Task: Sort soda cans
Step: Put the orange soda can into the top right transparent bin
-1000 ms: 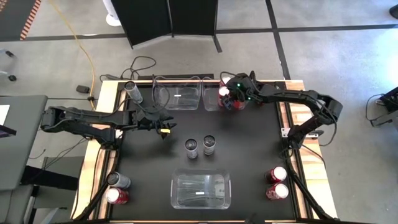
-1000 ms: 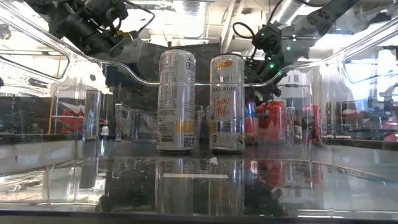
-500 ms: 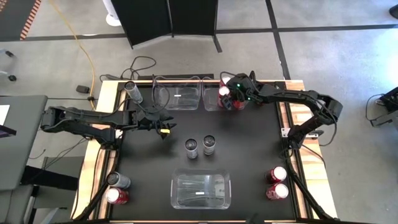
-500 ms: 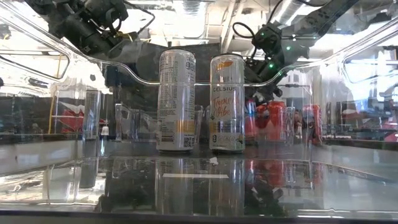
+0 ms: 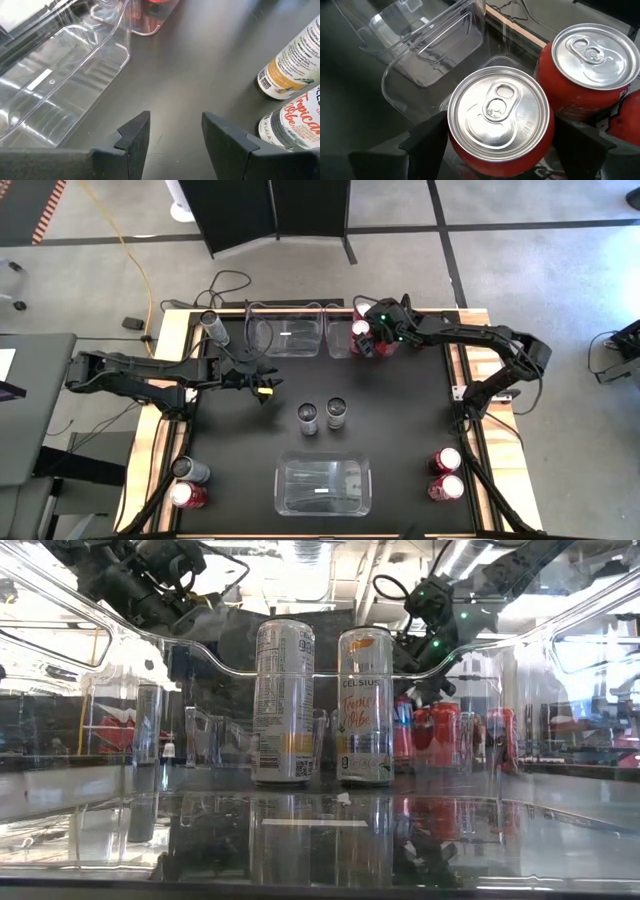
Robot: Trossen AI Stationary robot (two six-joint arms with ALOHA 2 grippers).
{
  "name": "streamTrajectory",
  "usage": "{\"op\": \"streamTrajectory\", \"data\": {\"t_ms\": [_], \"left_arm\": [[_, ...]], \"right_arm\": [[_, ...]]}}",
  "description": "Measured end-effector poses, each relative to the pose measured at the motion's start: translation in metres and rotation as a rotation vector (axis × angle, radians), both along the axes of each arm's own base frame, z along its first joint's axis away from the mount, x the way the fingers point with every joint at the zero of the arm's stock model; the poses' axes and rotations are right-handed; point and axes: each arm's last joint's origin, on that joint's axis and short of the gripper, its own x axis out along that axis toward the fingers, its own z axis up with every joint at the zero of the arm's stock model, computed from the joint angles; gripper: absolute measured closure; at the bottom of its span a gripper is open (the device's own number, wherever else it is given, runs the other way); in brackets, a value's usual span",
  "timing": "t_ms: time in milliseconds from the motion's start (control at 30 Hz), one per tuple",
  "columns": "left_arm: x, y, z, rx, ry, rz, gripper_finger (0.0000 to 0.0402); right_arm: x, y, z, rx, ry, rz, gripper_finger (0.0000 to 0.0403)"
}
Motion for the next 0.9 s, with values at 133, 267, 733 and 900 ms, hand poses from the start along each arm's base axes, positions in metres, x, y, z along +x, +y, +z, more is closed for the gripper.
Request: {"op": "streamTrajectory", "data": {"t_ms": [133,267,733,900], "left_arm": [[0.000,0.000,0.000,-0.001,-0.001,0.001,0.0228],[0.000,0.000,0.000,-0.004,-0.003,0.003,0.0228],[0.000,0.000,0.000,-0.020,-0.010,0.014,0.0228],[0.000,0.000,0.000,-0.024,-0.009,0.017,0.0228]], "right_arm": [[0.002,0.003,-0.001,-0.004,0.008,0.018,0.0059],[0.001,0.003,-0.001,0.016,0.004,0.002,0.0051],[0.000,0.010,0.002,0.023,0.002,-0.062,0.0044],[0.005,0.018,0.029,-0.040,-0.071,-0.047,0.0054]]}}
